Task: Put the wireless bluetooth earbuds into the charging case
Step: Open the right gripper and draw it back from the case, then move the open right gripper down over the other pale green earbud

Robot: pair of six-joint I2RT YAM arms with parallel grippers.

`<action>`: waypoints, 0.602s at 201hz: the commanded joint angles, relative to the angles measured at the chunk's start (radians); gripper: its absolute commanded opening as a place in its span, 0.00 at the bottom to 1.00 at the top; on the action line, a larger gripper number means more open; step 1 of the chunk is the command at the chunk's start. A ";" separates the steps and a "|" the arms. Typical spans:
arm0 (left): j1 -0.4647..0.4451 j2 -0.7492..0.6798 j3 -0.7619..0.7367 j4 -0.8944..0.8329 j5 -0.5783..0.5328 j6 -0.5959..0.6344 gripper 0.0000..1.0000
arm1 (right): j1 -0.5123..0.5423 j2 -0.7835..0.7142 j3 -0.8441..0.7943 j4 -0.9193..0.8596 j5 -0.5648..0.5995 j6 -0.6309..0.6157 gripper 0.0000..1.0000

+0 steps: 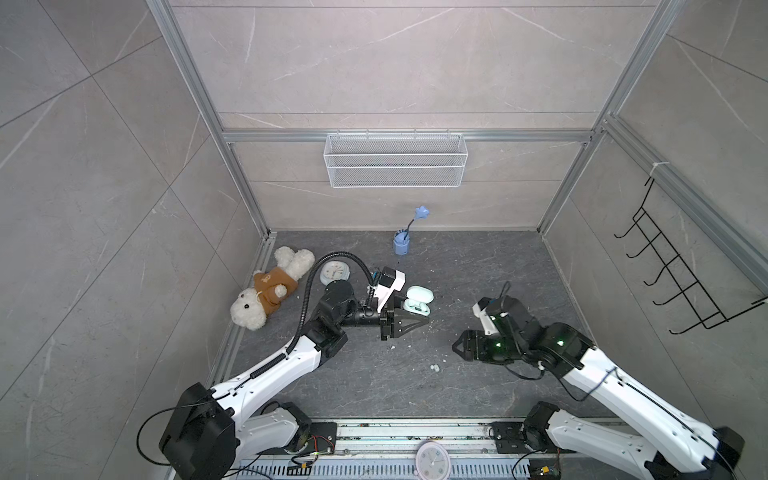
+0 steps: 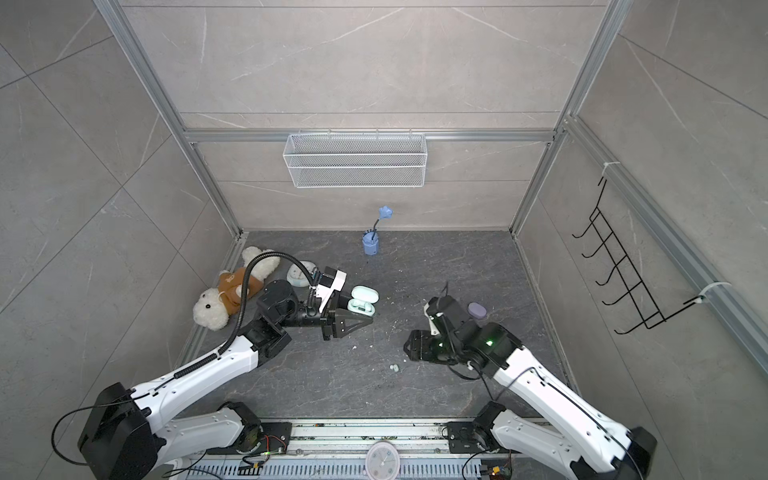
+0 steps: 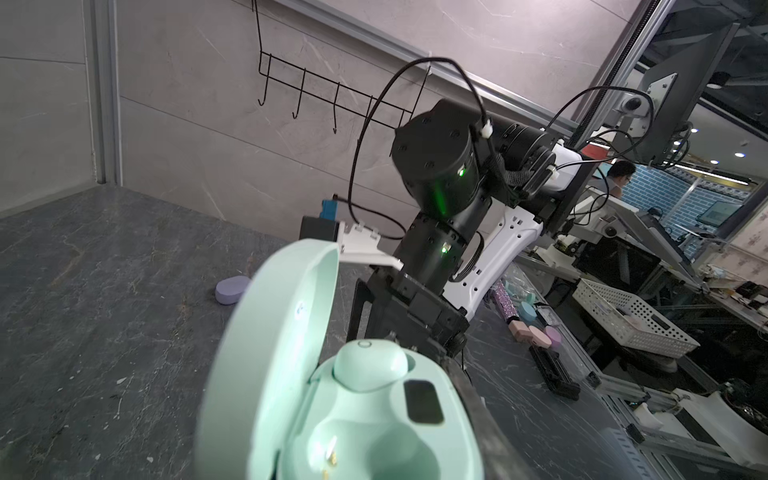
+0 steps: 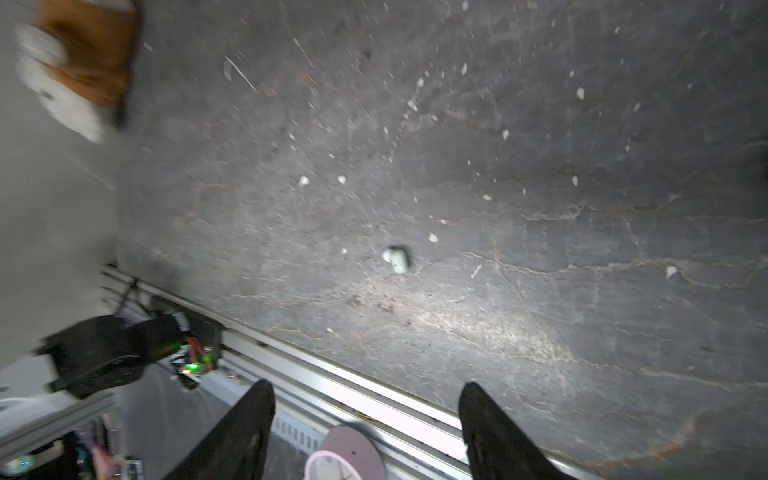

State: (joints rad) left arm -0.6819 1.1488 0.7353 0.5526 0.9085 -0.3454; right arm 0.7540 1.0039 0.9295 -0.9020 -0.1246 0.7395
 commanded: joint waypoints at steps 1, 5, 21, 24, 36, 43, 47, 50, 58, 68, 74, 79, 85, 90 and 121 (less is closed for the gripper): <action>0.011 -0.069 -0.010 -0.037 -0.020 0.040 0.00 | 0.081 0.116 -0.029 0.032 0.134 -0.027 0.73; 0.014 -0.078 -0.015 -0.042 -0.022 0.040 0.00 | 0.094 0.139 -0.035 0.043 0.146 -0.032 0.73; 0.023 -0.118 -0.026 -0.075 -0.033 0.047 0.00 | 0.141 0.227 -0.052 0.087 0.187 -0.051 0.74; 0.025 -0.125 -0.028 -0.085 -0.035 0.051 0.00 | 0.150 0.244 -0.052 0.094 0.194 -0.057 0.74; 0.032 -0.154 -0.033 -0.116 -0.043 0.061 0.00 | 0.182 0.314 -0.045 0.110 0.221 -0.072 0.74; 0.037 -0.168 -0.036 -0.128 -0.048 0.064 0.00 | 0.200 0.354 -0.037 0.117 0.239 -0.080 0.74; 0.040 -0.176 -0.041 -0.135 -0.051 0.066 0.00 | 0.210 0.375 -0.031 0.119 0.247 -0.085 0.74; 0.042 -0.182 -0.042 -0.139 -0.052 0.067 0.00 | 0.215 0.390 -0.026 0.119 0.254 -0.088 0.74; 0.046 -0.195 -0.044 -0.152 -0.054 0.071 0.00 | 0.231 0.429 -0.016 0.121 0.272 -0.090 0.74; 0.051 -0.206 -0.047 -0.159 -0.056 0.072 0.00 | 0.243 0.469 -0.011 0.132 0.282 -0.095 0.74; 0.053 -0.210 -0.048 -0.163 -0.056 0.072 0.00 | 0.247 0.485 -0.013 0.139 0.286 -0.095 0.74; 0.054 -0.214 -0.049 -0.163 -0.058 0.072 0.00 | 0.251 0.501 -0.016 0.145 0.290 -0.095 0.74; 0.056 -0.217 -0.052 -0.166 -0.059 0.073 0.00 | 0.256 0.520 -0.018 0.149 0.297 -0.091 0.74; 0.057 -0.220 -0.053 -0.165 -0.059 0.072 0.00 | 0.259 0.533 -0.019 0.150 0.305 -0.091 0.74; 0.061 -0.225 -0.054 -0.166 -0.061 0.073 0.00 | 0.273 0.576 -0.031 0.169 0.353 -0.078 0.74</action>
State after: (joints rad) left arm -0.6273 0.9417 0.6758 0.3759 0.8585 -0.3016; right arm 1.0183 1.5562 0.8951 -0.7544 0.1562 0.6643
